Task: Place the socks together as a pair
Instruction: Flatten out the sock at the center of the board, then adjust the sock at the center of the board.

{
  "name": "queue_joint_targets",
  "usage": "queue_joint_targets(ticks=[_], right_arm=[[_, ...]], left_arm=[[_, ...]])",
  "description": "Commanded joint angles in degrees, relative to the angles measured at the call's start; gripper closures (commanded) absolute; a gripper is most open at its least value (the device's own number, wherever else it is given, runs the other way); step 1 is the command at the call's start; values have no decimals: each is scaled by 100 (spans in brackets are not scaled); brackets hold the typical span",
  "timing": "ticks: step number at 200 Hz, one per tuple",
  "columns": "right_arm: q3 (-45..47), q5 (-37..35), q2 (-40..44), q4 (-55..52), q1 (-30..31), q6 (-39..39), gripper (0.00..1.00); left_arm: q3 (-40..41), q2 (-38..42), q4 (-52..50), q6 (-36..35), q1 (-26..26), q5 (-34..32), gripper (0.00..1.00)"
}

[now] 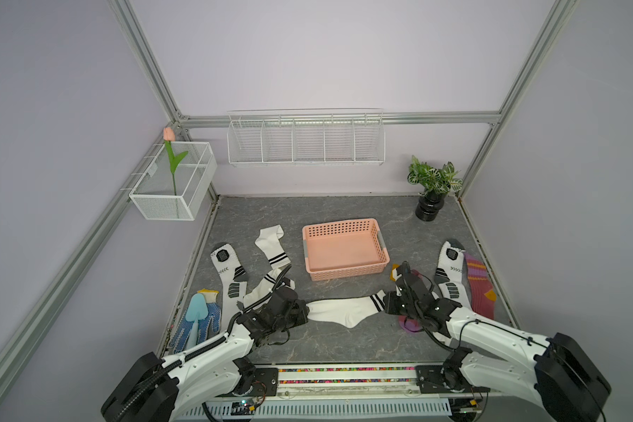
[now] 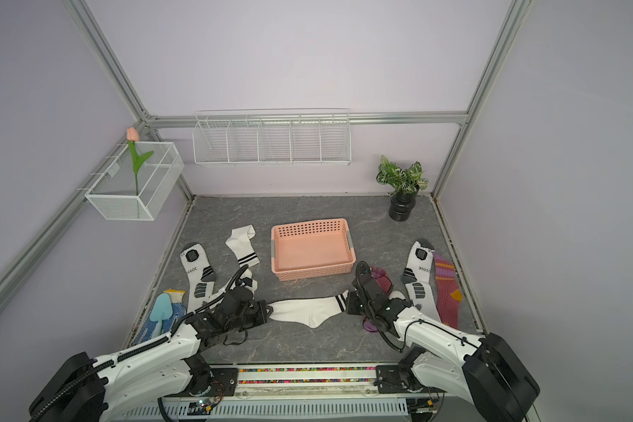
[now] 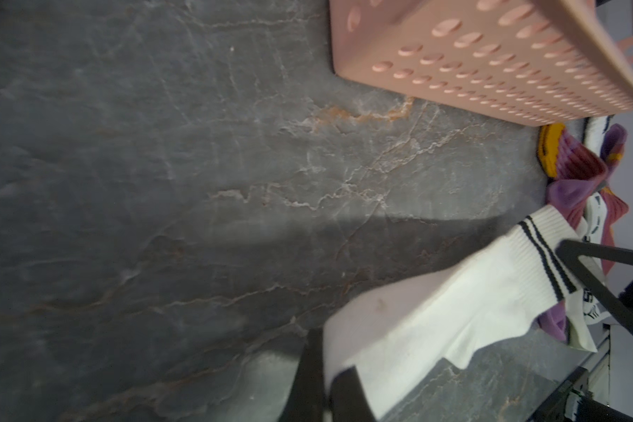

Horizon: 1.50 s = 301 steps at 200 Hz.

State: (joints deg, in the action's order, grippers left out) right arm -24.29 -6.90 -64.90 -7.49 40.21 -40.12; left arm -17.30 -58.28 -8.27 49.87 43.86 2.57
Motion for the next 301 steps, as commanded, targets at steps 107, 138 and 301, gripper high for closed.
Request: queue_joint_targets(ticks=[107,138,301], right_arm=[[-681,-695,572,-949,633,257,65],[-684,-695,171,-654,744,208,74],[-79,-1232,-1170,138,741,-191,84]], left_arm=[[-942,494,-664,111,-48,-58,82],[-793,152,-289,324,79,264,100],[-260,-718,-643,486,175,-709,100]])
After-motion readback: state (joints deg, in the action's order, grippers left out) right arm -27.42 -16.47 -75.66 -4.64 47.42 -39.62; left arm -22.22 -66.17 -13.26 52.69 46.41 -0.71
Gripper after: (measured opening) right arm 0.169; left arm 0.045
